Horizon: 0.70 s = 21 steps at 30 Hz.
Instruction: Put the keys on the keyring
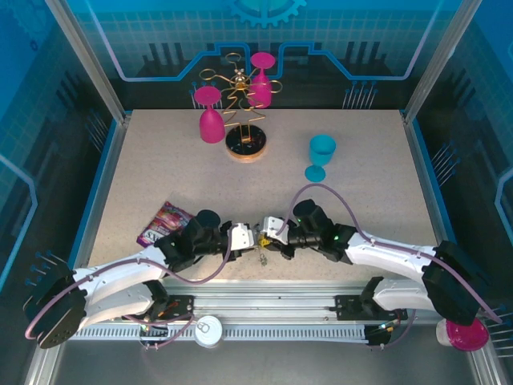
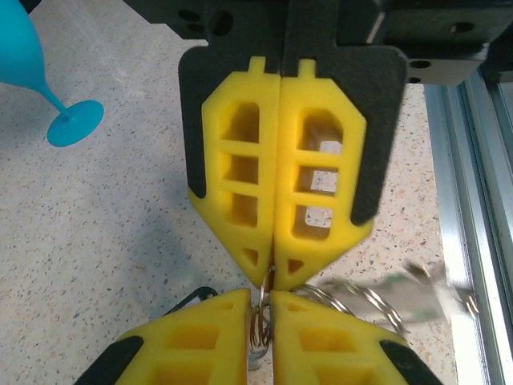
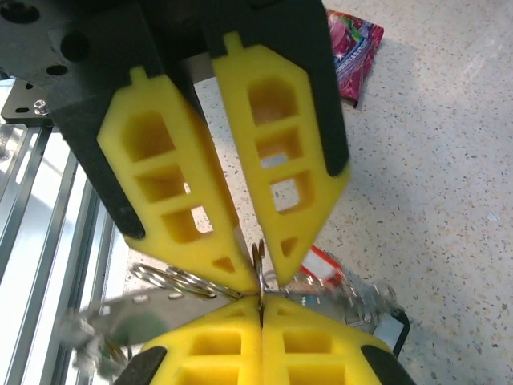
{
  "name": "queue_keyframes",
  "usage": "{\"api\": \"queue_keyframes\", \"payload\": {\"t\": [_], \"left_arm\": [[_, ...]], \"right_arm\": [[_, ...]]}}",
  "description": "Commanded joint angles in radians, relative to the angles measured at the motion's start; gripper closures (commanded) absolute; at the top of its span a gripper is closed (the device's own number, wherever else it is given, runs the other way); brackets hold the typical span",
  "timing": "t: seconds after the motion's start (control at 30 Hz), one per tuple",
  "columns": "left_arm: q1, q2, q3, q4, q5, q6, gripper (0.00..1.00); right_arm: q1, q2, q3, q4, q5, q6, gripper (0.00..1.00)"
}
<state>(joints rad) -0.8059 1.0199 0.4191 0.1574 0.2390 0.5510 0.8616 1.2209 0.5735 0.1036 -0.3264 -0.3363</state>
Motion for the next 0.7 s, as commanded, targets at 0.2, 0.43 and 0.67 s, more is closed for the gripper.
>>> {"api": "queue_keyframes", "payload": {"t": [0.2, 0.43, 0.67], "left_arm": [[0.002, 0.035, 0.113, -0.207, -0.018, 0.044, 1.0], [0.012, -0.006, 0.056, -0.086, 0.035, -0.026, 0.95], [0.058, -0.045, 0.026, -0.093, 0.127, -0.087, 0.75]], "right_arm": [[0.085, 0.039, 0.215, -0.252, 0.046, -0.058, 1.0], [0.081, 0.025, 0.149, -0.105, 0.003, 0.045, 1.0], [0.08, 0.029, 0.087, -0.004, 0.014, 0.067, 1.0]]}}
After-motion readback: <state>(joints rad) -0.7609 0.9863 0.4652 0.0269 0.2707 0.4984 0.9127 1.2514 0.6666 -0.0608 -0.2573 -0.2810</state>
